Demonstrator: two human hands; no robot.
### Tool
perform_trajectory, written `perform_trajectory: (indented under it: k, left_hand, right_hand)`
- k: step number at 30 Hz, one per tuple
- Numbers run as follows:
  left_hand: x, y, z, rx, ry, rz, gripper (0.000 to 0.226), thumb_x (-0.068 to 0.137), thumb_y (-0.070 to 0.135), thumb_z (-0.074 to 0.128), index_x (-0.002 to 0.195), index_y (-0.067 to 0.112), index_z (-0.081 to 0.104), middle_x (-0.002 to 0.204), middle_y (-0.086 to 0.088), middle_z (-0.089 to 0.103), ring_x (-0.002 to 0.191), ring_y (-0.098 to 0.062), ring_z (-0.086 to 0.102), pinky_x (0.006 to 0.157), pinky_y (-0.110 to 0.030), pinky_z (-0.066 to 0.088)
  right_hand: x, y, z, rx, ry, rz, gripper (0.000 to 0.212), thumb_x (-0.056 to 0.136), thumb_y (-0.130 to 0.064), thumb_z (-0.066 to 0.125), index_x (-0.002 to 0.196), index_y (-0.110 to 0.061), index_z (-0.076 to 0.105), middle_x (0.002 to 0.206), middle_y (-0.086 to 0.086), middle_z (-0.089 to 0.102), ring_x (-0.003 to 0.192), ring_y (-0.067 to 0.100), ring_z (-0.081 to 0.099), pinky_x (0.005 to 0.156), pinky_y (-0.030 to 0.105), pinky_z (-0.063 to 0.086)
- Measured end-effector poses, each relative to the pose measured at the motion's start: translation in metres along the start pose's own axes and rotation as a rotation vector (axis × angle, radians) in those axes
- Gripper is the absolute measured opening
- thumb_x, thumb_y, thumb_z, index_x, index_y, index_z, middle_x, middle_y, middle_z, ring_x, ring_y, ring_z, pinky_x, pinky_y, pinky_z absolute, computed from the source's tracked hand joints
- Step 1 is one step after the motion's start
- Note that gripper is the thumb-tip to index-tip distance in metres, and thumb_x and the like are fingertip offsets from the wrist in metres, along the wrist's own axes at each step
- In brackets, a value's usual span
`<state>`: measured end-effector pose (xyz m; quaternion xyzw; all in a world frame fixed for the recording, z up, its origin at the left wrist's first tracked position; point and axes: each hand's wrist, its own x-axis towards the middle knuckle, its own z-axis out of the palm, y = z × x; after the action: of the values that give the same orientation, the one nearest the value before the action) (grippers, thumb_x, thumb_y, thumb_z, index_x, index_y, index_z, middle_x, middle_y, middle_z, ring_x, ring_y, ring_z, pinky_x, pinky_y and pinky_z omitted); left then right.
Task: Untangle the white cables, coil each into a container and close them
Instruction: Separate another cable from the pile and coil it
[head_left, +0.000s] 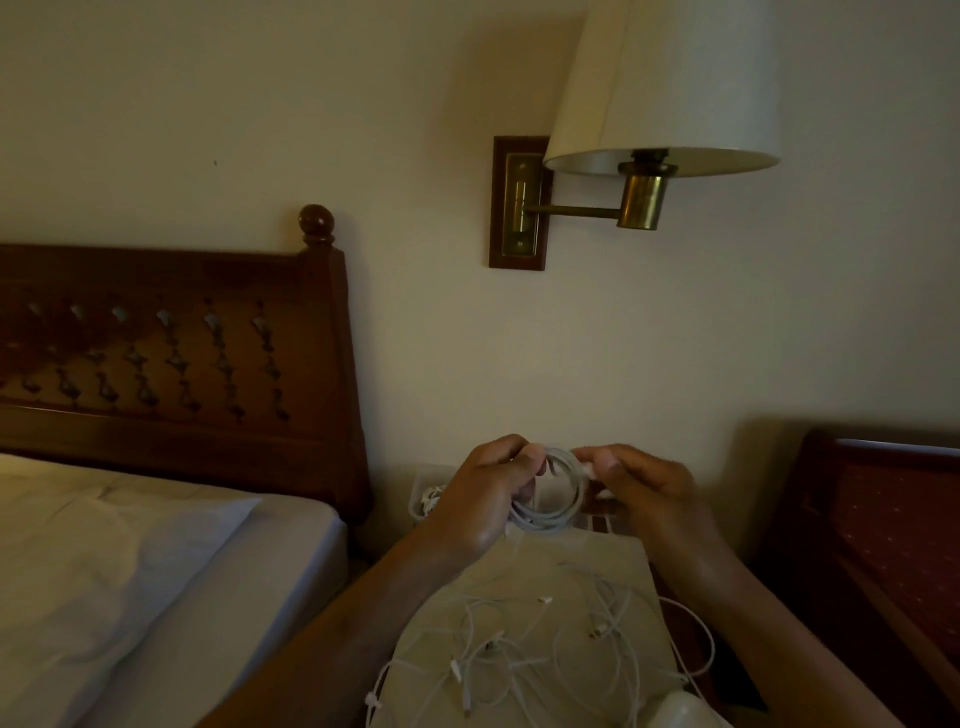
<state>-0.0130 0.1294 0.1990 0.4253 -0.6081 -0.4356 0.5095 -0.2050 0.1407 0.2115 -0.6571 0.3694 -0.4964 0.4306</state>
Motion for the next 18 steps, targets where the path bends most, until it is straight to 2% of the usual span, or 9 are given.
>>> perform_trajectory:
  k: [3,5,6,9,12,13,15,18]
  left_hand:
    - [0.003,-0.004,-0.004,0.102,0.016,-0.018,0.035,0.11,0.021,0.046,0.079,0.008,0.054,0.059,0.009,0.042,0.06,-0.019,0.037,0.068,-0.043,0.03]
    - [0.006,-0.005,-0.002,0.164,0.017,-0.022,0.033,0.109,0.02,0.047,0.08,0.007,0.054,0.057,0.01,0.046,0.062,-0.018,0.041,0.071,-0.042,0.032]
    - [0.007,-0.005,0.001,0.179,0.021,-0.022,0.032,0.108,0.018,0.048,0.078,0.008,0.054,0.057,0.009,0.047,0.061,-0.017,0.042,0.07,-0.041,0.033]
    - [0.009,-0.004,0.007,0.246,-0.001,0.001,0.031,0.107,0.012,0.046,0.076,0.011,0.05,0.07,0.0,0.049,0.067,-0.017,0.045,0.07,-0.038,0.036]
    - [0.009,-0.004,0.008,0.188,-0.027,-0.01,0.025,0.104,0.006,0.047,0.079,0.01,0.05,0.076,-0.005,0.047,0.068,-0.014,0.047,0.066,-0.028,0.038]
    - [0.01,-0.004,0.008,0.161,-0.023,-0.028,0.02,0.101,0.007,0.048,0.082,0.009,0.053,0.074,-0.007,0.048,0.067,-0.016,0.047,0.066,-0.03,0.038]
    - [0.011,-0.004,0.007,0.123,-0.019,-0.043,0.02,0.099,0.017,0.05,0.082,0.011,0.058,0.074,-0.012,0.048,0.07,-0.02,0.045,0.069,-0.038,0.035]
    - [0.012,-0.005,0.001,0.082,-0.011,-0.004,0.028,0.098,0.038,0.05,0.08,0.02,0.062,0.071,-0.012,0.047,0.067,-0.023,0.043,0.066,-0.039,0.033]
  right_hand:
    - [0.003,-0.009,-0.013,-0.546,0.087,-0.3,0.014,0.096,-0.014,0.067,0.088,-0.022,0.075,0.087,-0.011,0.068,0.083,0.009,0.066,0.071,0.018,0.053]
    - [0.004,-0.014,-0.013,-0.727,-0.027,-0.472,0.007,0.091,-0.015,0.073,0.089,-0.021,0.076,0.085,-0.013,0.066,0.076,0.007,0.064,0.067,0.02,0.053]
    - [0.004,-0.016,-0.009,-0.769,-0.094,-0.489,0.005,0.09,-0.017,0.074,0.091,-0.021,0.077,0.085,-0.013,0.066,0.073,0.007,0.064,0.066,0.022,0.053]
    - [0.002,-0.018,0.005,-0.764,-0.152,-0.497,0.014,0.091,-0.007,0.073,0.095,-0.019,0.08,0.087,-0.006,0.072,0.074,0.005,0.067,0.07,0.024,0.058]
    - [0.001,-0.021,0.02,-0.691,-0.088,-0.587,0.02,0.089,0.006,0.07,0.092,-0.012,0.08,0.086,-0.001,0.075,0.075,0.005,0.069,0.07,0.018,0.057]
    - [0.002,-0.022,0.02,-0.68,-0.05,-0.588,0.02,0.089,0.006,0.071,0.091,-0.012,0.079,0.086,-0.002,0.075,0.075,0.005,0.069,0.069,0.019,0.056]
    - [0.002,-0.023,0.014,-0.608,0.052,-0.51,0.017,0.09,-0.001,0.073,0.091,-0.017,0.077,0.085,-0.011,0.073,0.077,0.003,0.069,0.067,0.015,0.055]
    - [0.002,-0.021,0.003,-0.513,0.24,-0.373,0.012,0.09,-0.014,0.074,0.091,-0.026,0.074,0.081,-0.019,0.07,0.079,0.002,0.069,0.066,0.015,0.056]
